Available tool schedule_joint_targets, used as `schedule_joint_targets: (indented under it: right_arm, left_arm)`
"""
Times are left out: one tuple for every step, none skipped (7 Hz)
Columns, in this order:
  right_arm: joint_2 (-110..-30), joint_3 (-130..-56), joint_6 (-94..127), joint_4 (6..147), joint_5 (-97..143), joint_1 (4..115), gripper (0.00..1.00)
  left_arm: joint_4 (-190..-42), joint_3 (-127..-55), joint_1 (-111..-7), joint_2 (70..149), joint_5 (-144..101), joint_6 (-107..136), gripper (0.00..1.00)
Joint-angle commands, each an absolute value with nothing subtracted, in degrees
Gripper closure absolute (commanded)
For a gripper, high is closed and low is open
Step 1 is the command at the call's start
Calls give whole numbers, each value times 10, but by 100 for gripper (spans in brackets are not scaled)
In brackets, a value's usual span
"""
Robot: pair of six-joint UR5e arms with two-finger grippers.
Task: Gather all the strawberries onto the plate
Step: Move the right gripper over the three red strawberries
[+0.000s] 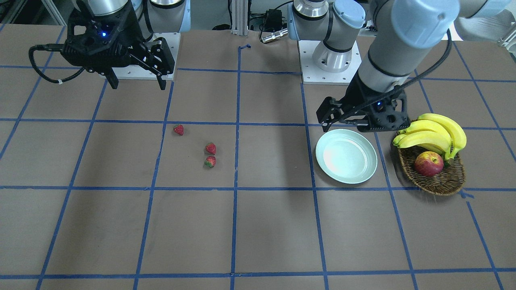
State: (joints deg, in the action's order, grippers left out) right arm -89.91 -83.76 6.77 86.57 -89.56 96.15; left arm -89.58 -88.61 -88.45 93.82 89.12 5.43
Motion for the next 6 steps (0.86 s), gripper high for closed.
schedule_joint_targets:
  right_arm:
    - [-899,-838,68,866,-896,962,0]
    - [-899,-838,68,866,-896,962,0]
    - [-899,-838,68,866,-896,962,0]
    - [-899,-838,68,866,-896,962,0]
    - [-899,-838,68,866,-896,962,0]
    - [-897,-838,68,867,-896,962,0]
  left_arm:
    - [-950,-877,-868,885,896,49,0]
    - [-949,-875,-851,878,900,38,0]
    - [-949,-876,-835,872,897,13,0]
    - [-949,-879,-836,868,897,11,0]
    - [-949,-882,-836,867,897,13,0]
    - [-951,-882,-838,862,902,14,0]
